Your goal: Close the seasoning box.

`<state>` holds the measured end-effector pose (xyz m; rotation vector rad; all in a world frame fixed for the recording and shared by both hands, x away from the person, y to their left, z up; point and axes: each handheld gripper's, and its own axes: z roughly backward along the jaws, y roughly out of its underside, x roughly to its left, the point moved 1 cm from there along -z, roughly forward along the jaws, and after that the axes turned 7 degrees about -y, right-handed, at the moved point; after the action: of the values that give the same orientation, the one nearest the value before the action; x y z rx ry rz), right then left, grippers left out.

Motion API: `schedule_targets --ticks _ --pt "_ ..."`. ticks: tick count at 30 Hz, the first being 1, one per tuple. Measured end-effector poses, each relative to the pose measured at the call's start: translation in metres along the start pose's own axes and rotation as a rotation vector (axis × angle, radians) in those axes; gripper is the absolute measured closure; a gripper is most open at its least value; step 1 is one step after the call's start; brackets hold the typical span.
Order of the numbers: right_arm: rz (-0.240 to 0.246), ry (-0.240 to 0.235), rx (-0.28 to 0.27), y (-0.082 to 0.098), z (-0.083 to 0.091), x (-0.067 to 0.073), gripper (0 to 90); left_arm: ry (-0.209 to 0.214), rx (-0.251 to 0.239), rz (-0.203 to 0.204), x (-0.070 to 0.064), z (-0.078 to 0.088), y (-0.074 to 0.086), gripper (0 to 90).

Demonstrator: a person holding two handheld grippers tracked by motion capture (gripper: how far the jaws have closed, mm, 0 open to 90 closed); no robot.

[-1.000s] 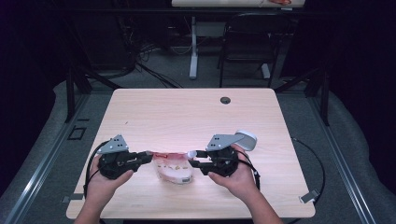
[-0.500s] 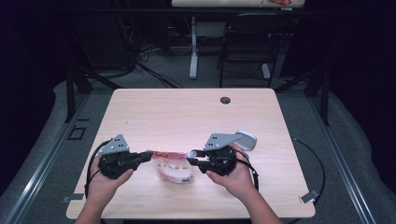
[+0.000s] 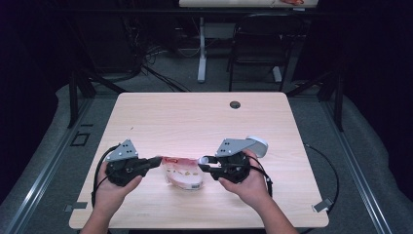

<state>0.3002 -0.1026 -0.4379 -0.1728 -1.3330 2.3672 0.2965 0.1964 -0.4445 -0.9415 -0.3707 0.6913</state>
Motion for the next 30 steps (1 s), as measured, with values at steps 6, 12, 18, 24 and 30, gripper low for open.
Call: schedule_targets --ticks 6,12,18,24,30 --pt "0.002 0.016 0.01 0.002 0.008 -0.001 69.3 0.017 -0.002 -0.005 -0.005 -0.007 -0.002 90.0" --pt "-0.002 0.036 0.03 0.007 0.016 -0.005 69.2 0.029 0.005 -0.02 -0.011 -0.017 -0.005 90.0" --pt "-0.014 0.036 0.037 0.011 0.022 -0.007 69.0 0.049 -0.004 -0.015 -0.014 -0.02 -0.007 90.0" --pt "-0.012 0.045 0.057 0.01 0.023 -0.007 67.6 0.065 -0.008 -0.004 -0.012 -0.019 -0.007 88.6" --pt "-0.007 0.047 0.062 0.006 0.028 -0.006 63.9 0.063 -0.006 0.006 -0.009 -0.018 -0.006 86.1"
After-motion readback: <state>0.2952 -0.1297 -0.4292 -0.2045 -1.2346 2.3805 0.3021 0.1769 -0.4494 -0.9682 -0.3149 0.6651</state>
